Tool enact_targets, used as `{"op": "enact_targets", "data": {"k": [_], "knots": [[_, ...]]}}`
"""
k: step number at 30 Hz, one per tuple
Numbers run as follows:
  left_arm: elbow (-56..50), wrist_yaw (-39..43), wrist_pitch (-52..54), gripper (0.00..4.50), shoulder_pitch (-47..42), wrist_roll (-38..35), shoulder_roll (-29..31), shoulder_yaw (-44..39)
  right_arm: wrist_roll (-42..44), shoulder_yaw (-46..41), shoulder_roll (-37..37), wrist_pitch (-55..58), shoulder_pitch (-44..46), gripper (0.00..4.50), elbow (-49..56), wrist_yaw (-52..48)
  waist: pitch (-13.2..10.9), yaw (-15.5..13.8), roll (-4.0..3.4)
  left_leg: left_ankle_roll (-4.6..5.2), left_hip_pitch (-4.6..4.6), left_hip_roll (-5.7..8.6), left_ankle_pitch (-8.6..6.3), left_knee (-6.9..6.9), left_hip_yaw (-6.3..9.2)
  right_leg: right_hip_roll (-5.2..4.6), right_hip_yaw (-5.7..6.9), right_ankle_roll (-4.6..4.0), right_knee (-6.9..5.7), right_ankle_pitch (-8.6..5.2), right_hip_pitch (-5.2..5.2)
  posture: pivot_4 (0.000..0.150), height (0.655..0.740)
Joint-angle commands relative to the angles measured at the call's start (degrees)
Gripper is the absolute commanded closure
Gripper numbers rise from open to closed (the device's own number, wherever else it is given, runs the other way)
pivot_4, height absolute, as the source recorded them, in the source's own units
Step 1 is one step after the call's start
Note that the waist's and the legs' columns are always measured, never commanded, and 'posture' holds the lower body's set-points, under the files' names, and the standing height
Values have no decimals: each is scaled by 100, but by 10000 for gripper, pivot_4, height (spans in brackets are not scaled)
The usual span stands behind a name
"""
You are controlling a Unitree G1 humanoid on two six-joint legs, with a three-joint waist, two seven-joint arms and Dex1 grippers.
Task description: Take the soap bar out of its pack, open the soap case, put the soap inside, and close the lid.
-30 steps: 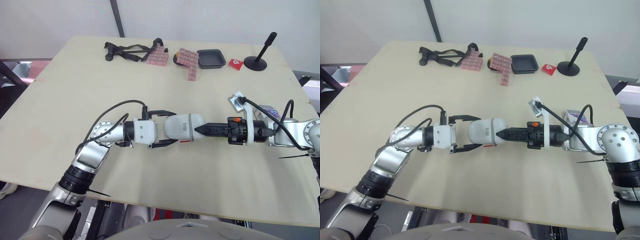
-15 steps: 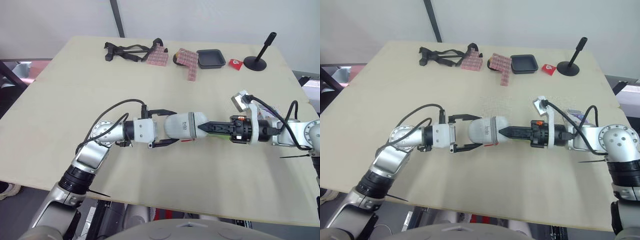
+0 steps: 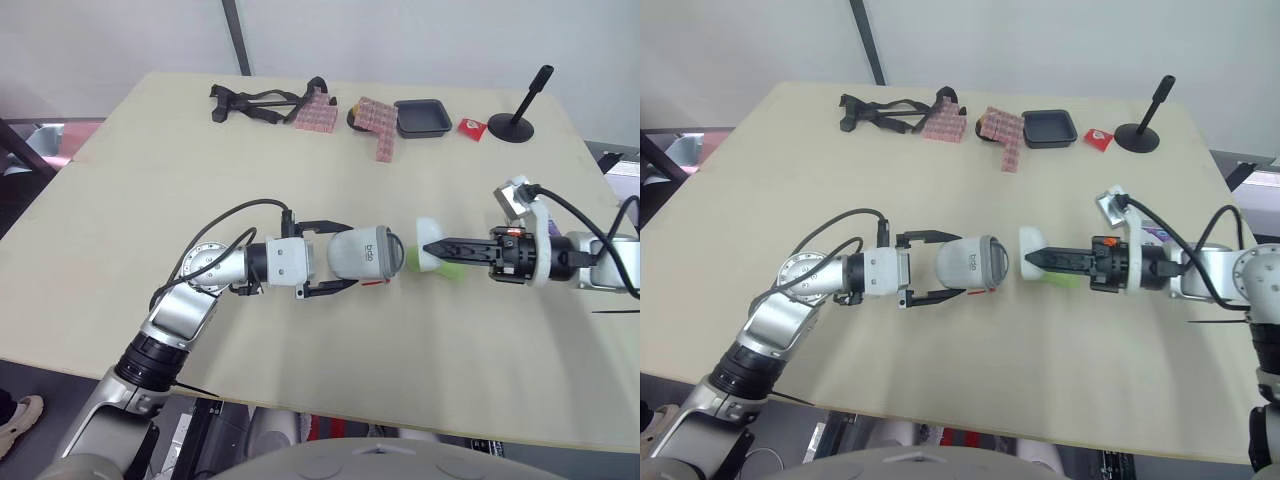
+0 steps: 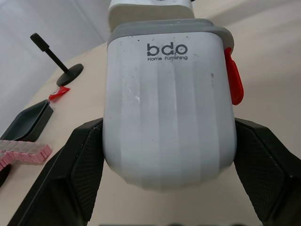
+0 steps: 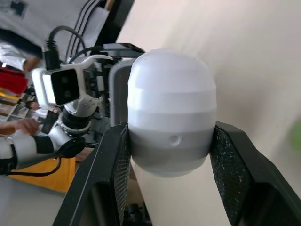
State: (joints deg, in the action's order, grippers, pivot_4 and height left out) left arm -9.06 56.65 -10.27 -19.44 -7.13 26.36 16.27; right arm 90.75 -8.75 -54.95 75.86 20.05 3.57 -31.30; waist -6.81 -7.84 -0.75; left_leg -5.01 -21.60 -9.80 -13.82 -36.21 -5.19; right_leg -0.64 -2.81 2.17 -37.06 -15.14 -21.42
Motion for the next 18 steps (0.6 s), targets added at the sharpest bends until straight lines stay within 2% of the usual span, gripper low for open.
{"op": "enact_targets", "data": {"k": [1,5,10,18], "knots": [[-109,-34,-1,8354,5,-92,24,-65,-678,-399,-573,-75,-24,25155,22,-516,0,3,0,0,0,0,0,0,0,7,-2,0,0,0,0,1500,7400],[-57,-25,-7,8354,-9,-92,12,-56,-2198,92,-1362,-646,-41,25155,263,-1199,0,0,0,0,2,-1,0,-2,-1,13,-1,0,0,0,4,1500,7400],[-9,-28,17,8354,-50,-90,-37,-27,-4866,1517,-2371,-2373,-99,25155,598,-2202,-1,22,4,-1,4,-10,-2,-5,0,-1,0,0,2,0,5,1500,7400],[-62,-16,106,8354,-92,-110,-47,-24,-6509,2485,-2143,-2813,543,25155,663,-2788,-1,111,3,-1,6,-11,-1,-5,-3,1,-8,0,-8,0,0,1500,7400]]}}
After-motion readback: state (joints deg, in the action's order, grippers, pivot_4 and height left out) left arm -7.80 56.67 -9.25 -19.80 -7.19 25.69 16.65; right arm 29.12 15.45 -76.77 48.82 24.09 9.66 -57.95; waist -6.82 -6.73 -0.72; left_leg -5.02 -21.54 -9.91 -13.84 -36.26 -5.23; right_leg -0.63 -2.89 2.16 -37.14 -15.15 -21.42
